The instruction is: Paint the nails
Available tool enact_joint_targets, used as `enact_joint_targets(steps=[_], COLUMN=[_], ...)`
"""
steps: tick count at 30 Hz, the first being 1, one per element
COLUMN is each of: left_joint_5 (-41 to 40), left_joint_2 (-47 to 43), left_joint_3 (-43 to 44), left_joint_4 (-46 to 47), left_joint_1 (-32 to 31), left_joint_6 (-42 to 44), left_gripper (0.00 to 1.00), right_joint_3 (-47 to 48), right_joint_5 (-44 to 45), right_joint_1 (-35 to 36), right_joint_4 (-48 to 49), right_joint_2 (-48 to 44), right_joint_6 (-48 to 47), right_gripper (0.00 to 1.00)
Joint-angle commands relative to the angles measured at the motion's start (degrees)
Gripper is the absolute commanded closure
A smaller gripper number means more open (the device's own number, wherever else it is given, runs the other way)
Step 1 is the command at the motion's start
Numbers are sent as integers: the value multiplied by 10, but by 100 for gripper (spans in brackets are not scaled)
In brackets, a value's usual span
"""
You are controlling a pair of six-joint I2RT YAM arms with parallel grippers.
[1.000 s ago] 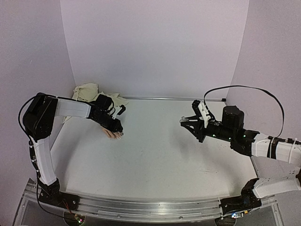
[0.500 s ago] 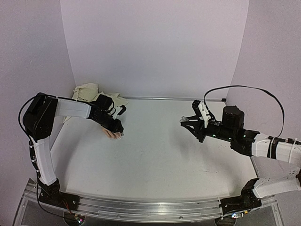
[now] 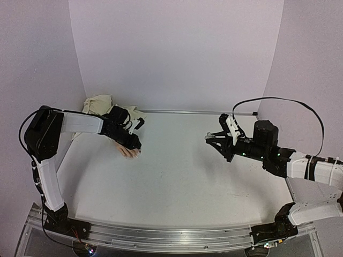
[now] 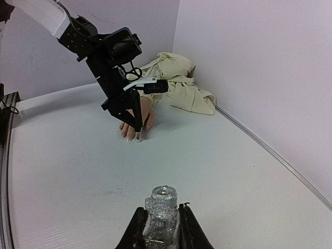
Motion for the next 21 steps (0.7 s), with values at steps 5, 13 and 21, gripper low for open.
enact_joint_targets(steps=[5,13,21], left_joint_5=[-13,-26,-18], left_joint_2=[-33,-25,-18], left_joint_3=[10,10,12], left_joint_4=[25,25,24], left_joint_1=[4,11,12], left_joint_6=[-4,-4,-4], left_gripper=[100,100,100], right_joint_3=[5,4,4], right_joint_5=[-11,-10,-9], right_joint_1=[-2,-2,-2], right_joint_4=[36,36,36], right_joint_2=[-16,-15,-16], right_joint_6=[8,8,8], right_gripper=[100,100,100])
